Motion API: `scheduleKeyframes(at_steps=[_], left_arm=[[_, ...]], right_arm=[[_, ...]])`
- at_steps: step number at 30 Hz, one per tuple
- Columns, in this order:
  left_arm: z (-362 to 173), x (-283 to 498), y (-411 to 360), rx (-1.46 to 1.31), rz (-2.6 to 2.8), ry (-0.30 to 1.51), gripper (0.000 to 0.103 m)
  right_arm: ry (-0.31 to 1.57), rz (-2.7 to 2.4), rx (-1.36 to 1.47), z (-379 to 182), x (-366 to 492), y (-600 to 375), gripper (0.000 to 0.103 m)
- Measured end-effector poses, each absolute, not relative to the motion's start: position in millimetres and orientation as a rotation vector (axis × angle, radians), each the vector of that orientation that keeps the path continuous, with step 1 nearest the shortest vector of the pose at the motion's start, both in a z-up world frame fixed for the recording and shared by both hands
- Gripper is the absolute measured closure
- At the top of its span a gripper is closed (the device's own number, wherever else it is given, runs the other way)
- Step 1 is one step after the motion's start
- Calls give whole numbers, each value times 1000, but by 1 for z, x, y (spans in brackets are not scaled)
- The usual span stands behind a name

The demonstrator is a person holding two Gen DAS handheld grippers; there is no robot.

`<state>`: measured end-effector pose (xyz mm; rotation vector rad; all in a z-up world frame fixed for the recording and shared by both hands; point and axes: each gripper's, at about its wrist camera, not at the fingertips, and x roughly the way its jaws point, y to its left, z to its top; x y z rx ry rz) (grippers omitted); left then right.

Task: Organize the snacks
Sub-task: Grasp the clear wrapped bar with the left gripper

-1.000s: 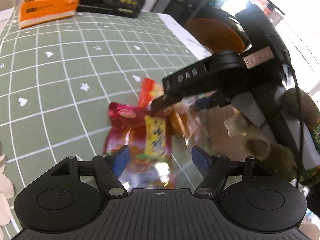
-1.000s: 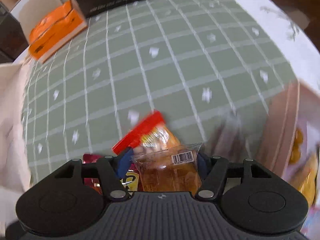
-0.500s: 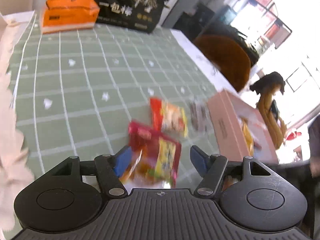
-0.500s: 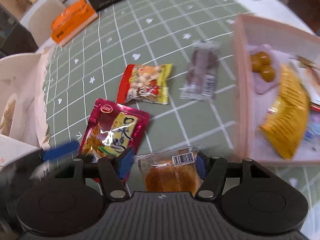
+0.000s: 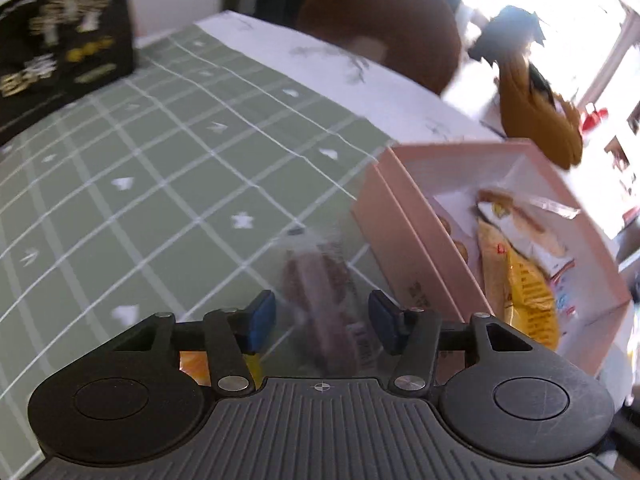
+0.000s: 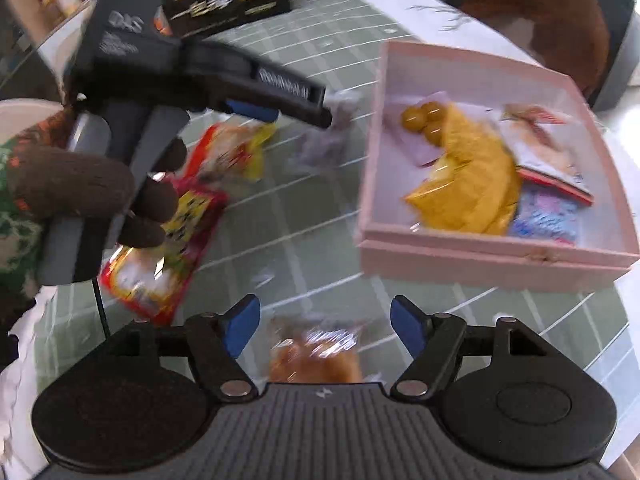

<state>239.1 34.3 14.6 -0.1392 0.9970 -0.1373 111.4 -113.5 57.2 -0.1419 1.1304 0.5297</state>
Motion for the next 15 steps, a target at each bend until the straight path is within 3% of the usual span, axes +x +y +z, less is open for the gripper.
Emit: scheduleKeyframes(at_steps=[7, 15], left_arm=[[13, 234, 27, -35, -154, 974, 55], [14, 207, 33, -43, -200, 979, 59]], right_arm=[[1159, 488, -42, 40, 152, -124, 30], [1120, 457, -124, 43, 149, -117, 30]])
